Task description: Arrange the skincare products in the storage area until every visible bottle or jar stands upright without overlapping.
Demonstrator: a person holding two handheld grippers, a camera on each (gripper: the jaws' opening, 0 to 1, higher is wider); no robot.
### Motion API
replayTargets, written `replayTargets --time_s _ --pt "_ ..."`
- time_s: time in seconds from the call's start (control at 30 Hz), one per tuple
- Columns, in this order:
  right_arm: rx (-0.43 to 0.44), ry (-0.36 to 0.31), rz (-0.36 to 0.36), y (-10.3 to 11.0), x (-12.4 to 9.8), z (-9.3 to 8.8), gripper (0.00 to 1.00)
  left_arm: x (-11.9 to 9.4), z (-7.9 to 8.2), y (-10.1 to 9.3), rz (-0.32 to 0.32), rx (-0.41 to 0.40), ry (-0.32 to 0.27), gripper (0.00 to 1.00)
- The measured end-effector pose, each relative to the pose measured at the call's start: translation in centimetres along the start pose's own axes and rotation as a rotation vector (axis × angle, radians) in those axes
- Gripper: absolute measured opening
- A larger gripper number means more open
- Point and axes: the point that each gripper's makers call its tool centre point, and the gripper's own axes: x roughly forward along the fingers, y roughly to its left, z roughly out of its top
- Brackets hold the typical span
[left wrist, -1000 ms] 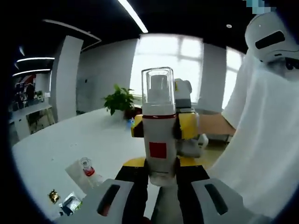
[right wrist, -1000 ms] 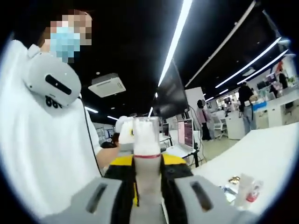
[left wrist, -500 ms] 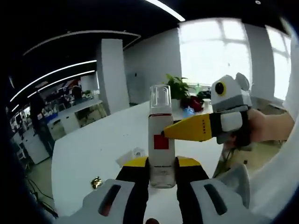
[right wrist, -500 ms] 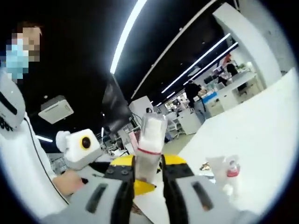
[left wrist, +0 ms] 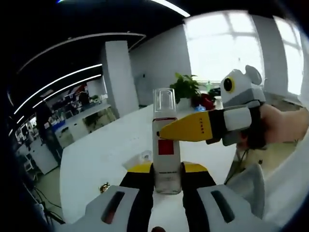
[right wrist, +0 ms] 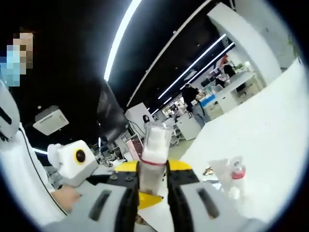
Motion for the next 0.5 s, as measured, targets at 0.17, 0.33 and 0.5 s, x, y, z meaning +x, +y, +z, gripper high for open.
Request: replayTargets --time_s 0.17,0.33,0.5 --pt "-0.193 0.090 0.123 1.6 -0.6 -0.5 0.18 -0.1 -0.6 -2.6 -0.186 -0.014 -0.004 0.22" --pt "-0.290 0.185 0.296 4.0 -2.0 -1.7 0.18 -1.0 -1.3 -3.9 -0.304 -0.045 -0.006 0.24" --pt "-0.298 0.251 0.427 5.9 -2.9 -2.7 0.18 -2.0 -1.7 -5.8 -0.455 -0.032 0.001 0.29"
